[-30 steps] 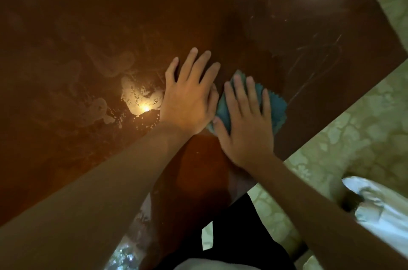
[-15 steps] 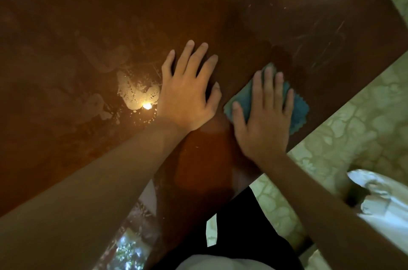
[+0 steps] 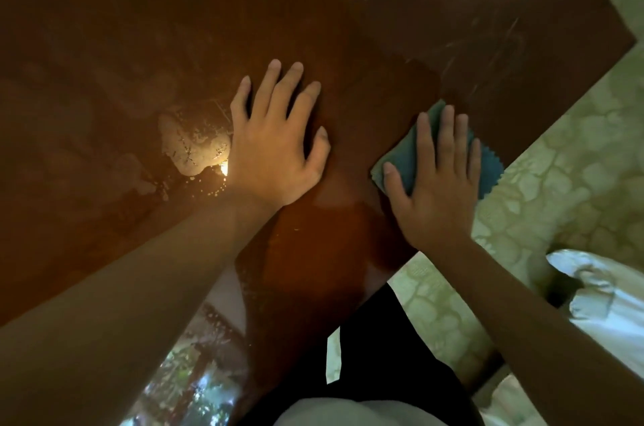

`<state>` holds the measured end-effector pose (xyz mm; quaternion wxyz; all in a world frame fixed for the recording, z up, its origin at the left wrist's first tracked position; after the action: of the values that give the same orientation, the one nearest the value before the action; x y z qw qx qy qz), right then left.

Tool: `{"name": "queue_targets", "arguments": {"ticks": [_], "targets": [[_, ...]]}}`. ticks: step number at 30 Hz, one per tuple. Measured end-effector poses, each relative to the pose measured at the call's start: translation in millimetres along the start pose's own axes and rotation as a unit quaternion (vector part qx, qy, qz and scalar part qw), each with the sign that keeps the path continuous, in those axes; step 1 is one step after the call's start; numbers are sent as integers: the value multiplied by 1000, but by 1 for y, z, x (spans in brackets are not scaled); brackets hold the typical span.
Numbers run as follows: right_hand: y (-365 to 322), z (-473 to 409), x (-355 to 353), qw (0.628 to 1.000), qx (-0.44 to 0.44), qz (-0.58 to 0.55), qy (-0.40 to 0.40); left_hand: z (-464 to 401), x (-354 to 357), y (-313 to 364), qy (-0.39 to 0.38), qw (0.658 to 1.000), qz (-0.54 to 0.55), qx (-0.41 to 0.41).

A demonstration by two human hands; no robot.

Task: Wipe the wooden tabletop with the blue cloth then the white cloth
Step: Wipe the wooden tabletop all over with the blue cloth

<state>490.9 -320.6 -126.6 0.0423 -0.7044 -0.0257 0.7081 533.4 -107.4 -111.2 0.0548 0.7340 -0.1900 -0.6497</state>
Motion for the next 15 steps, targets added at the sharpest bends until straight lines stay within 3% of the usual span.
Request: {"name": "queue_targets", "arguments": {"ticks": [3, 8, 11, 15], "targets": [[-17, 22, 1, 1000, 24, 5, 7, 0, 0, 0, -5, 1000, 0, -3], [-60, 71, 11, 998, -63, -17, -23, 1, -1, -1, -2, 1000, 5, 2], [-52, 56, 10, 994, -104, -19, -18, 2, 0, -1, -4, 1000, 7, 2], [-12, -6, 4, 998, -60, -14, -6, 1, 0, -2, -6, 1000, 14, -2]]}}
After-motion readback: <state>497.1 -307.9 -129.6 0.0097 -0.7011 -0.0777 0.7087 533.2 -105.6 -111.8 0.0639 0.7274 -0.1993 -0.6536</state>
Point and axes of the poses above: each hand's wrist, its own z-axis away from the middle knuckle, its own x-axis out of the palm, y = z × x, the point moved 9 cm from there along -z, towards the middle knuckle, and after that the axes turned 1 degree about x, right-handed, at the moved point
